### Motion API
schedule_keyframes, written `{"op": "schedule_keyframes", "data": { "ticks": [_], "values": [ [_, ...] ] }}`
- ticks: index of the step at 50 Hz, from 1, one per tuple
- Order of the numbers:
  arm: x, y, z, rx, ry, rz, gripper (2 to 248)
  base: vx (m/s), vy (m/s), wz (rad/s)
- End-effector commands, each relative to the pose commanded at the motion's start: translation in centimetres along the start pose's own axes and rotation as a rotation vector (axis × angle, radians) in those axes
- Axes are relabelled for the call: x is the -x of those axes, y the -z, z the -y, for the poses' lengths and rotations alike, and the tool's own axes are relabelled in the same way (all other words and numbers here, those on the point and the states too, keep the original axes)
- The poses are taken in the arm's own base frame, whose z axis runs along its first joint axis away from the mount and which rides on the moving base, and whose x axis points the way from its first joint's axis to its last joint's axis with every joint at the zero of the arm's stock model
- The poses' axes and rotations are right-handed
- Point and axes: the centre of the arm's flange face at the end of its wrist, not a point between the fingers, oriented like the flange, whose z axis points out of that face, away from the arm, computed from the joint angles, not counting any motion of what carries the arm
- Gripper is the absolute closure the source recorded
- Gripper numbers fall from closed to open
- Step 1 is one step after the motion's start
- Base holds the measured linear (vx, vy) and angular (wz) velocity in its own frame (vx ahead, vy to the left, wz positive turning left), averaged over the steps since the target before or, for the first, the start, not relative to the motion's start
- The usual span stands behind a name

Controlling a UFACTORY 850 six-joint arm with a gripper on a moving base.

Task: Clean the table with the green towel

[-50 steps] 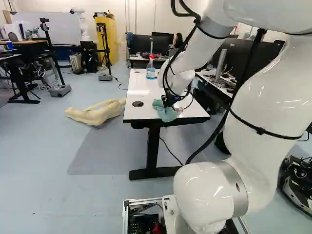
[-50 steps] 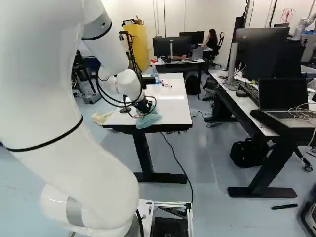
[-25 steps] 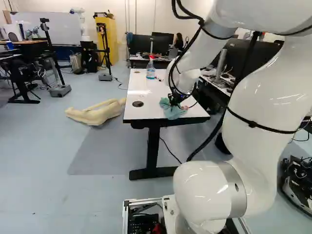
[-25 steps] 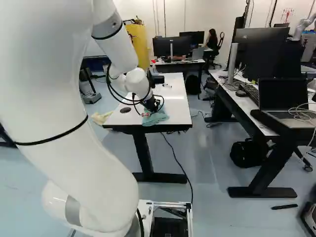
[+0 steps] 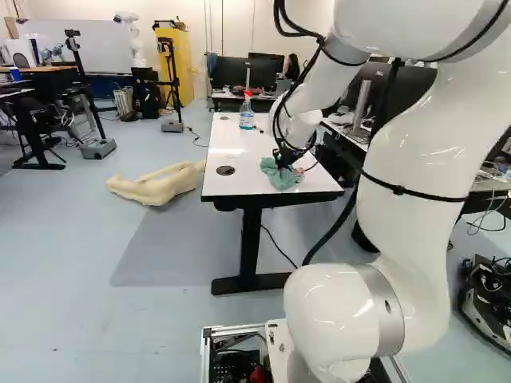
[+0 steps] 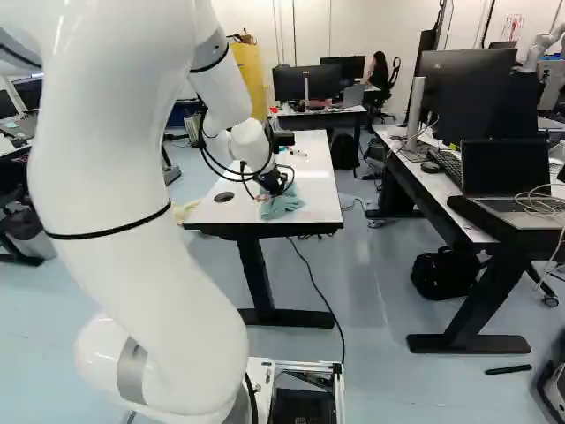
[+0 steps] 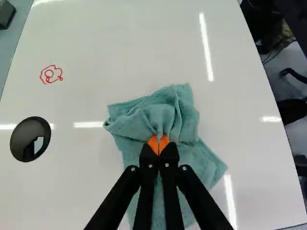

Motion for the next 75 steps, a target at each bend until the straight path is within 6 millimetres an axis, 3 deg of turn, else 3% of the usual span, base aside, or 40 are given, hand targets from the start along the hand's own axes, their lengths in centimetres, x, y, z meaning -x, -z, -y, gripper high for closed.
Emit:
{"op": "schedule_keyframes", "data": {
  "ticks": [19,44,53,75],
  "values": [
    [-1.3,-1.0,3.1,-0.034,0.047,-0.007,229,0.000,0.000,0.000],
    [-0.3,-0.2,7.1,-0.080,0.112,-0.004,229,0.000,0.000,0.000],
    [0.8,0.6,7.3,-0.084,0.119,0.002,229,0.000,0.000,0.000],
    [0.2,2.7,7.2,-0.086,0.117,-0.037,229,0.000,0.000,0.000]
  ]
}}
